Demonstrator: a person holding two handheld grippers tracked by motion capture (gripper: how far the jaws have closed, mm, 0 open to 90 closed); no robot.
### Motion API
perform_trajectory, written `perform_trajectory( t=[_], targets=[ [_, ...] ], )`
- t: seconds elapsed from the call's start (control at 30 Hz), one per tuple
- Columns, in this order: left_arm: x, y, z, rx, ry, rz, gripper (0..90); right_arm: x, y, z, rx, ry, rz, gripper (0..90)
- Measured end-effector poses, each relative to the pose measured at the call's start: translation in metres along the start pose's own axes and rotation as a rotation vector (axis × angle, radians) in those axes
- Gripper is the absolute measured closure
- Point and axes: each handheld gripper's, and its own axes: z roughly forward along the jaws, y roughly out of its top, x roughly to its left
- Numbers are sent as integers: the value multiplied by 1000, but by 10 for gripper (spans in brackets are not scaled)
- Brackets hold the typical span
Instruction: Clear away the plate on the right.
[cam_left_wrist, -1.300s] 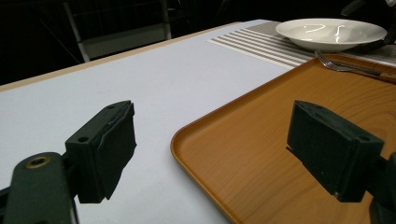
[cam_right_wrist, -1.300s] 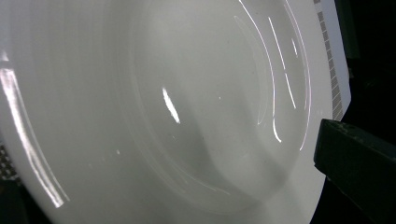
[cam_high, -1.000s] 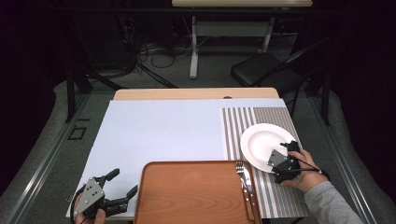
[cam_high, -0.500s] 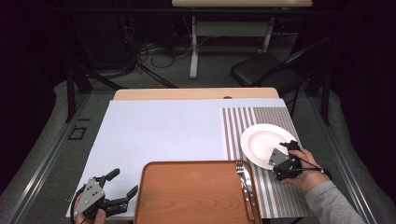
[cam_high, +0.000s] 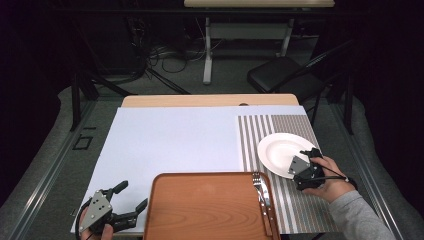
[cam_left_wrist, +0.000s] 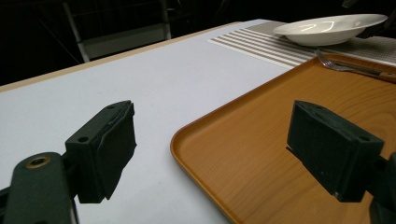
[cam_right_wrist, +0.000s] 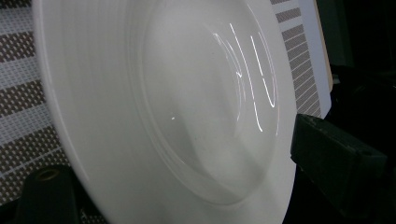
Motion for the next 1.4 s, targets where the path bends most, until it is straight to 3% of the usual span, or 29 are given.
perform_trajectory(
  t=[0.17,0.37,0.6,0.67,0.8,1.1,1.23,1.4],
  targets=[
    [0,0,0,1,-1,2,152,-2,1,-2,8,15,-5,206],
    [0,0,0,-3,1,0,153,-9,4,-6,15,78,-4,347],
    [0,0,1,-3,1,0,152,-12,6,-6,15,101,-13,402],
    [-1,0,1,-2,0,0,152,-12,7,-7,38,119,-19,443],
    [0,0,0,-2,0,0,152,-13,7,-7,32,135,-18,526],
    [-1,0,1,1,-4,4,152,-13,7,-8,55,161,-69,687],
    [-1,0,1,1,-5,2,152,-14,7,-9,87,174,-72,718],
    [-1,0,1,5,-9,3,152,-16,5,-8,75,180,-71,730]
  ],
)
